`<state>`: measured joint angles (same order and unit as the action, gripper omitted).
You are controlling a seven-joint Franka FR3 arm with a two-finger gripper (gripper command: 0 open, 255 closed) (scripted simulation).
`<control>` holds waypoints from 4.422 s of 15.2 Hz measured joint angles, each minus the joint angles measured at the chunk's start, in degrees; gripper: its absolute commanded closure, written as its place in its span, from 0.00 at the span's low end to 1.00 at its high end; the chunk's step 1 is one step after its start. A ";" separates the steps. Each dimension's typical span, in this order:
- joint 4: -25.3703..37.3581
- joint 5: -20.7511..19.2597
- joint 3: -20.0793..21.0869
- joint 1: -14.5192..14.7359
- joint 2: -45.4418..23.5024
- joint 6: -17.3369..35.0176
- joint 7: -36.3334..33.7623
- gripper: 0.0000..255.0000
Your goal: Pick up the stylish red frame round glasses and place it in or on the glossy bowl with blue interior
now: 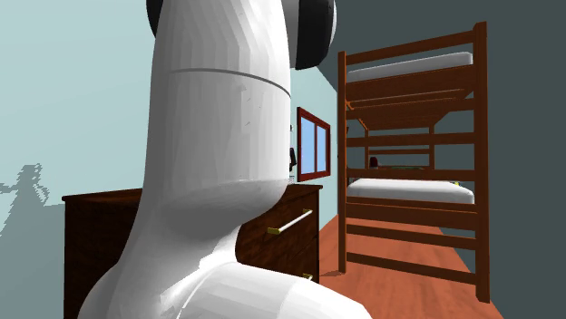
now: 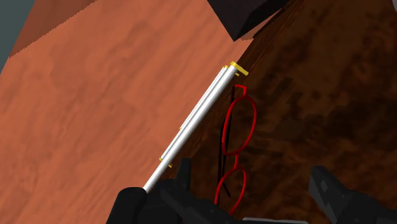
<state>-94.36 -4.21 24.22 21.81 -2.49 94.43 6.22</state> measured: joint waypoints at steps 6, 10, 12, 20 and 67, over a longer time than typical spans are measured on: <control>-4.45 0.12 -0.03 -0.06 0.34 4.18 0.17 0.00; -5.03 0.08 -0.04 -0.08 0.26 4.85 0.16 0.00; -5.04 0.07 -0.04 -0.07 0.25 4.87 0.15 0.00; -5.04 0.07 -0.04 -0.07 0.25 4.87 0.15 1.00; 8.28 5.26 1.80 2.49 11.70 -18.93 -3.32 1.00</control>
<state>-86.09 1.05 26.02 24.29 9.21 75.50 2.90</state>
